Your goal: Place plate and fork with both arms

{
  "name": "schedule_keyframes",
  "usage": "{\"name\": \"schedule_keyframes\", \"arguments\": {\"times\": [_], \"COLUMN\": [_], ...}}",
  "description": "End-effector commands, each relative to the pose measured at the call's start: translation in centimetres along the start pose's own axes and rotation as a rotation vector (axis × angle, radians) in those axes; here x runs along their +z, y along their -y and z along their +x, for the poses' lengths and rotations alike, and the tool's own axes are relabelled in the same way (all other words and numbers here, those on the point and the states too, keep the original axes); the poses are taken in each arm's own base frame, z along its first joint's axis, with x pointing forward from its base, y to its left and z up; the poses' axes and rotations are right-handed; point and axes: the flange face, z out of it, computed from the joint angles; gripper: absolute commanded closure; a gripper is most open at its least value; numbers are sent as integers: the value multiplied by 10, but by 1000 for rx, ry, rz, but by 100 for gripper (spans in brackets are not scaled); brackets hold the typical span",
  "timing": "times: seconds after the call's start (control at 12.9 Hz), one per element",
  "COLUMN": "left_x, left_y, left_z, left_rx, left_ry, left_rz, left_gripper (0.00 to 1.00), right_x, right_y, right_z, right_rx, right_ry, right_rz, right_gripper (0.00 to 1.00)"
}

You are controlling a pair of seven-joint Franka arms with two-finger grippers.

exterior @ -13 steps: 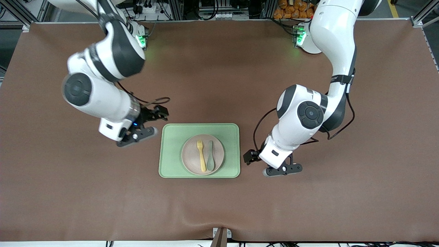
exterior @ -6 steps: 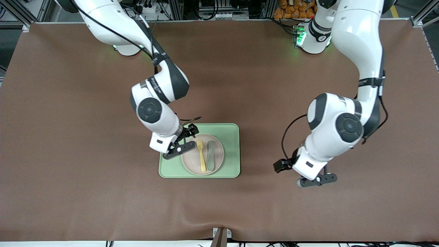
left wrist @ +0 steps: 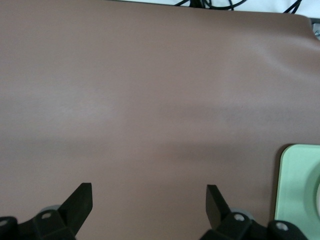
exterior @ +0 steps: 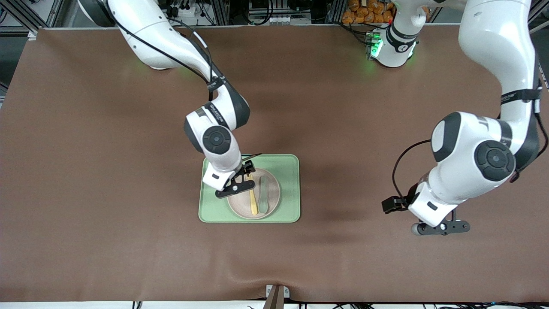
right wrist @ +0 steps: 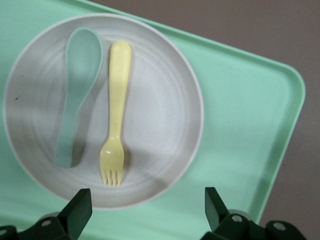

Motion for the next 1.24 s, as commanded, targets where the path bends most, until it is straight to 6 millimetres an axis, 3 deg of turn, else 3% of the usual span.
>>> {"name": "schedule_keyframes", "arguments": {"times": [0.0, 0.15, 0.46, 0.62, 0.85, 1.16], "left_x": [-55, -99, -178, -208, -230, -235], "left_y": [10, 14, 15, 8, 14, 59], "left_z": [-22, -39, -85, -115, -147, -140], "left_rx": [8, -8, -54, -58, -70, -133], "left_ry": [24, 38, 76, 94, 81, 83], "left_rz": [50, 75, 118, 66, 72, 27], "left_gripper": [0, 0, 0, 0, 0, 0], "right_x": [17, 31, 38, 39, 46, 54], "right_y": [18, 21, 20, 17, 16, 17], "right_z": [4, 4, 5, 7, 9, 8], "right_rx": [35, 33, 37, 46, 53, 52], "right_ry": [-55, -64, -62, -75, -83, -84], "right_rz": [-22, -13, -12, -5, 4, 5], "right_gripper": [0, 0, 10, 10, 10, 11]}}
